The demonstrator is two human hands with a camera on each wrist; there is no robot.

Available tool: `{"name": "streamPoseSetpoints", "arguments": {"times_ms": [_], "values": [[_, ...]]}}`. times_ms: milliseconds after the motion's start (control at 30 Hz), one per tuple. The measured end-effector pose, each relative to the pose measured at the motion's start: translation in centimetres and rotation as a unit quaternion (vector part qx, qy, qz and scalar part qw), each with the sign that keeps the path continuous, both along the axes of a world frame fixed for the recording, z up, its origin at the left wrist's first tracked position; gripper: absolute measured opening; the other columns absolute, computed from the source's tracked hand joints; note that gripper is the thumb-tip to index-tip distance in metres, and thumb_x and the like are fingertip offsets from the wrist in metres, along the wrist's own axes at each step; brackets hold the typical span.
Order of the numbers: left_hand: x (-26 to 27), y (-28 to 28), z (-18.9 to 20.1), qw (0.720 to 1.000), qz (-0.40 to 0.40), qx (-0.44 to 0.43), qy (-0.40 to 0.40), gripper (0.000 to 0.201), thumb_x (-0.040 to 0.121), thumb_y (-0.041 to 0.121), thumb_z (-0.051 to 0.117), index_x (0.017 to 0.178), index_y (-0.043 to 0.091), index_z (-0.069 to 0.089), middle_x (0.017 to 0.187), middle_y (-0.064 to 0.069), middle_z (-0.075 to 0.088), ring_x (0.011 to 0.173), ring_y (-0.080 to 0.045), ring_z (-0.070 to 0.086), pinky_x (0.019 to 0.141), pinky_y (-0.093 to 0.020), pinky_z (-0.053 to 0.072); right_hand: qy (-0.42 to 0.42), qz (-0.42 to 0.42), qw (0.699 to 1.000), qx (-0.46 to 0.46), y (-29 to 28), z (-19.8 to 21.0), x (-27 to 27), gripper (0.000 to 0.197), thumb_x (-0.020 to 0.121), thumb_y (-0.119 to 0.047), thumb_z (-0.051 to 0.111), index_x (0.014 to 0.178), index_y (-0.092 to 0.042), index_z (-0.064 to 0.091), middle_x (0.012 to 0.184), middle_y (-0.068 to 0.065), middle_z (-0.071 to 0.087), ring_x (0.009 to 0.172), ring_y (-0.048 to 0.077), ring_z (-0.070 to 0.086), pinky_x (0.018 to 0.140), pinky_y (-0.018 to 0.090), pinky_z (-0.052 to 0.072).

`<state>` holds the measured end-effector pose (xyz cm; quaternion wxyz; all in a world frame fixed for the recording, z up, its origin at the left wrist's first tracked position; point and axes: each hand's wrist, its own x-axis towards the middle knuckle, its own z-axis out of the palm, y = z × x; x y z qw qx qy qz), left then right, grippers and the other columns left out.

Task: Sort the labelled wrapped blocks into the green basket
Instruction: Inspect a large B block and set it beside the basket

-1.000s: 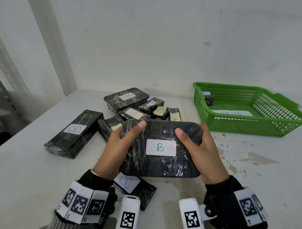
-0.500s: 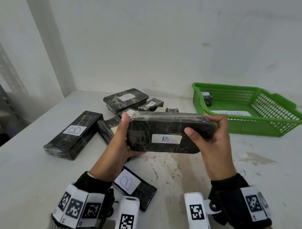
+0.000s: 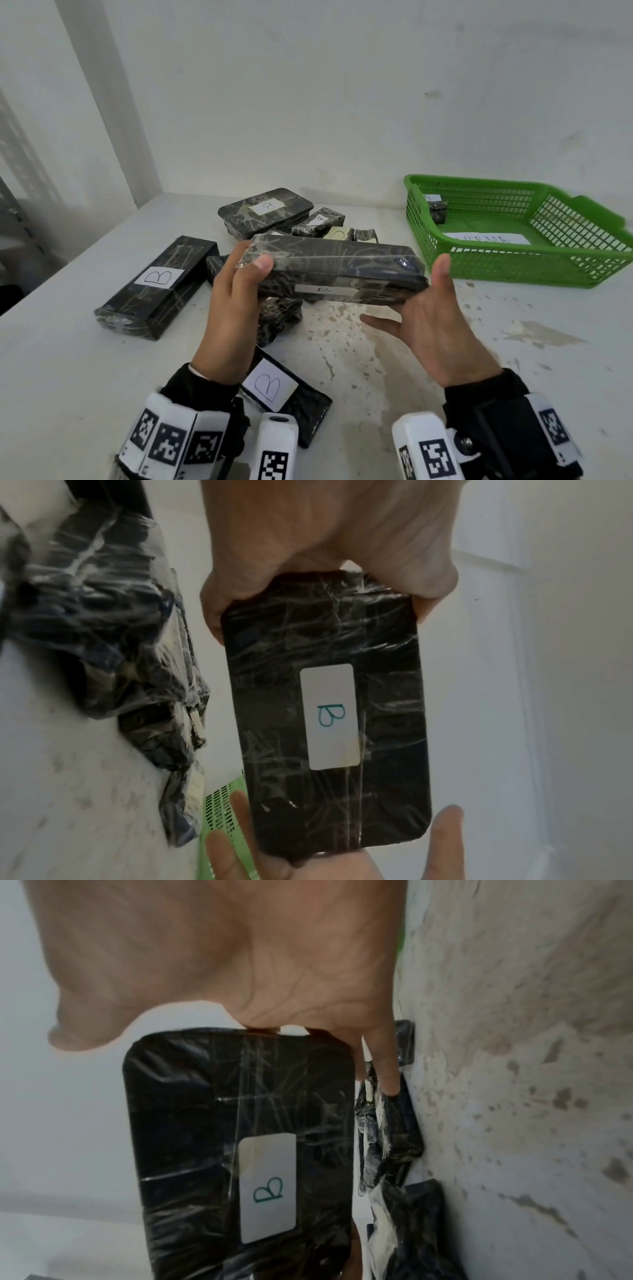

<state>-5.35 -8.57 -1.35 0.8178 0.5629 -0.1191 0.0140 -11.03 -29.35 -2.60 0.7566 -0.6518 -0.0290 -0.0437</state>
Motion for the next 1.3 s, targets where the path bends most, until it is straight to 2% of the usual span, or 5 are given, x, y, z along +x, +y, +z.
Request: {"name": "streamPoseSetpoints", "arguments": {"times_ms": [133, 333, 567, 933, 1300], "values": [[-0.2, -0.1, 0.0, 0.999, -0.025, 0.027, -0.017, 0.078, 0.066, 0.050, 0.062, 0.125, 0.000, 0.057, 0.121, -0.012, 0.067, 0.119, -0.029, 0.059, 0.106, -0.050, 0.040, -0.029, -0.039, 0.998, 0.029, 0.0, -0.2, 0.2, 0.088, 0.052, -0.073, 0.079, 0.115, -0.013, 0.063, 0.113, 0.009, 0.070, 0.108, 0.022, 0.064, 0.099, 0.046, 0.050], [-0.2, 0.2, 0.1, 0.990, -0.120, 0.064, -0.033, 0.084, 0.058, 0.083, 0.065, 0.118, 0.024, 0.062, 0.119, -0.003, 0.064, 0.111, -0.018, 0.056, 0.093, -0.043, 0.041, -0.103, -0.052, 0.991, 0.065, -0.6, -0.1, 0.3, 0.073, 0.057, -0.061, 0.082, 0.108, -0.014, 0.062, 0.106, 0.009, 0.070, 0.103, 0.022, 0.062, 0.097, 0.041, 0.049], [0.4, 0.0, -0.8, 0.985, -0.155, 0.078, -0.016, 0.033, 0.068, 0.043, 0.061, 0.097, 0.029, 0.068, 0.103, -0.001, 0.069, 0.101, -0.017, 0.063, 0.100, -0.041, 0.049, -0.098, -0.075, 0.992, 0.042, -0.7, -0.1, 0.5, 0.088, 0.054, -0.075, 0.077, 0.112, -0.012, 0.056, 0.101, 0.002, 0.070, 0.100, 0.015, 0.065, 0.093, 0.031, 0.054], [0.5, 0.3, -0.5, 0.983, -0.170, 0.071, 0.006, 0.040, 0.068, 0.039, 0.070, 0.104, 0.023, 0.065, 0.100, -0.002, 0.070, 0.096, -0.020, 0.064, 0.108, -0.054, 0.039, -0.087, -0.062, 0.994, 0.028, -0.5, -0.2, 0.3, 0.080, 0.059, -0.065, 0.080, 0.109, -0.008, 0.056, 0.099, 0.004, 0.070, 0.095, 0.017, 0.066, 0.090, 0.028, 0.053], [0.8, 0.3, -0.9, 0.982, -0.171, 0.075, -0.008, 0.048, 0.063, 0.039, 0.077, 0.104, 0.019, 0.063, 0.093, 0.002, 0.069, 0.088, -0.015, 0.066, 0.090, -0.034, 0.053, -0.063, -0.049, 0.997, -0.024, -1.1, 0.1, 0.2, 0.077, 0.052, -0.062, 0.085, 0.105, -0.013, 0.058, 0.099, 0.010, 0.073, 0.093, 0.021, 0.069, 0.089, 0.030, 0.050]]}}
